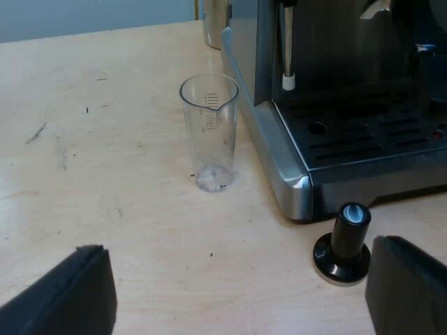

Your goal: Place mug into machine

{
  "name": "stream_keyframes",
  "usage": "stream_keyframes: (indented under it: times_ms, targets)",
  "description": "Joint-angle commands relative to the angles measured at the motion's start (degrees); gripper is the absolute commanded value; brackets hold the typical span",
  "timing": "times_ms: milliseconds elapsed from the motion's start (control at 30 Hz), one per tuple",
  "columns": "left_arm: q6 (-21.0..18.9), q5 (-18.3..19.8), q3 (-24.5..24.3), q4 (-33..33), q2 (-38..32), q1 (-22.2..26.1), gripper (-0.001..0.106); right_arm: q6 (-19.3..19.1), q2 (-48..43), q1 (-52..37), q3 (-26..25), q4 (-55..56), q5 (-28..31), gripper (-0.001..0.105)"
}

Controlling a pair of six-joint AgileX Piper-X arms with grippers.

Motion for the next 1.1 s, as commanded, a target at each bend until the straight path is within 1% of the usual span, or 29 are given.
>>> stream_keyframes:
  times_ms: [33,133,200,267,400,533,667,700,733,767,867,900,933,1033,1100]
  targets:
    - [-0.11,0.72,0.12,-0.18,-2.22,-0.18,0.079,-0.48,-2.58,-0.05,-0.40,-0.38,-0.01,0.077]
    - [-0.11,1.62,0.12,-0.18,-2.22,-0.18,0.079,-0.26,-2.59,-0.05,-0.40,-0.38,0.38,0.077]
    - [-0.11,1.60,0.12,-0.18,-2.22,-0.18,0.079,0.68,-2.59,-0.05,-0.40,-0.38,0.94,0.077]
    - [-1.02,1.60,0.12,-0.18,-2.22,-0.18,0.079,1.24,-2.59,-0.05,-0.40,-0.38,1.52,0.077]
    - [-1.02,1.60,-0.56,0.83,-1.85,-0.18,0.079,2.59,-2.28,-0.05,-1.13,0.10,1.98,0.077]
    - [-1.02,1.60,-2.53,3.33,-0.82,-0.18,0.079,2.99,-0.09,-0.05,-3.02,1.80,2.89,0.077]
    - [-1.02,1.60,-4.20,3.45,-0.04,-0.18,0.079,2.99,1.47,-0.05,-4.33,2.92,2.89,0.077]
    - [-1.23,1.60,-4.89,3.45,0.36,-0.18,0.079,2.99,2.22,-0.05,-4.94,3.03,2.89,0.077]
    - [-1.20,1.60,-5.46,3.45,0.76,-0.18,0.079,2.99,4.34,-0.05,-6.83,3.02,2.69,0.077]
    - [-1.33,1.60,-5.93,3.45,1.15,-0.18,0.079,2.99,4.97,-0.05,-7.31,3.02,2.66,0.077]
    - [-2.09,1.60,-7.09,3.19,2.50,-1.20,0.079,2.99,7.46,0.14,-9.82,3.02,2.70,0.077]
    - [-2.09,1.60,-7.09,3.19,2.50,-1.20,0.079,2.99,7.46,0.14,-9.82,3.02,2.70,0.077]
    - [-2.07,1.60,-7.91,2.80,4.00,-3.18,0.079,2.99,8.51,0.76,-10.85,3.02,2.70,0.077]
    - [-2.07,1.60,-9.11,2.69,6.21,-5.97,0.079,2.99,9.79,1.67,-11.78,3.02,2.57,0.077]
    - [-2.07,1.60,-9.58,2.69,7.05,-6.89,0.079,1.85,12.32,3.76,-13.79,3.02,2.55,0.077]
